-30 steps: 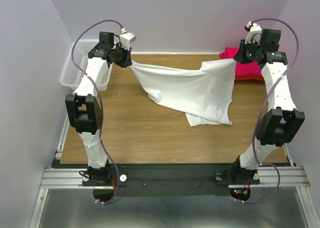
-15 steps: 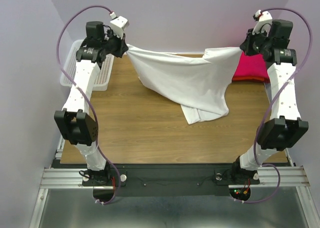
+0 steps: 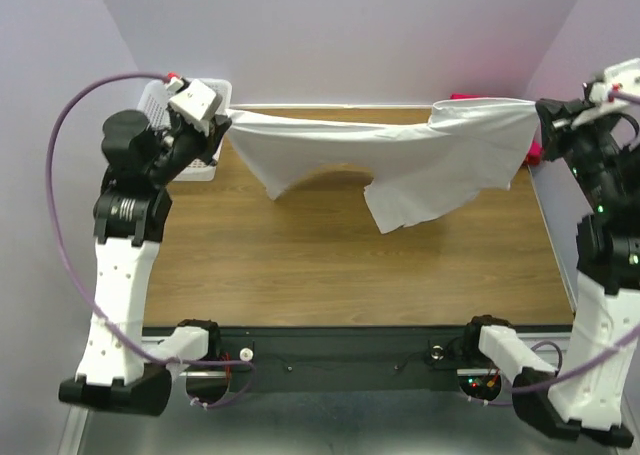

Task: Fold and stack the t-shirts
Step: Flatten the tshirt out

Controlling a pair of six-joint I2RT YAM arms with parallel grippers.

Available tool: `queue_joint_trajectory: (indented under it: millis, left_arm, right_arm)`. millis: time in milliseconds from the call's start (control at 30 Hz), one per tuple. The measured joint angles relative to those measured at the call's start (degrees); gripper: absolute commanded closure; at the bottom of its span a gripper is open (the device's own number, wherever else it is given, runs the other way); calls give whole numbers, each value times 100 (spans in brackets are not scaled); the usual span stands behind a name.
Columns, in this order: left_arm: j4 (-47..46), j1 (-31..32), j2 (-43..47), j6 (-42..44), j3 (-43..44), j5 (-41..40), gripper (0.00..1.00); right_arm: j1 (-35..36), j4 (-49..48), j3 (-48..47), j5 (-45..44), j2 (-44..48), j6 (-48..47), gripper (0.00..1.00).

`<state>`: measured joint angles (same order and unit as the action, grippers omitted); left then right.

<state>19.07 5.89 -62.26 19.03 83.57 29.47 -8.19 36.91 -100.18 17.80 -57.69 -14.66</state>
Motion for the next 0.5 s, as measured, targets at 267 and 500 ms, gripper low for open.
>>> queue_joint_trajectory:
  millis: [267, 500]
  left_arm:
    - [435, 2, 1222, -87, 35, -15, 100]
    - [887, 2, 951, -254, 841, -188, 100]
  right_arm:
    - [-2, -44, -739, -136, 306, -81, 100]
    - [-2, -260, -1576, -57, -905, -107, 99]
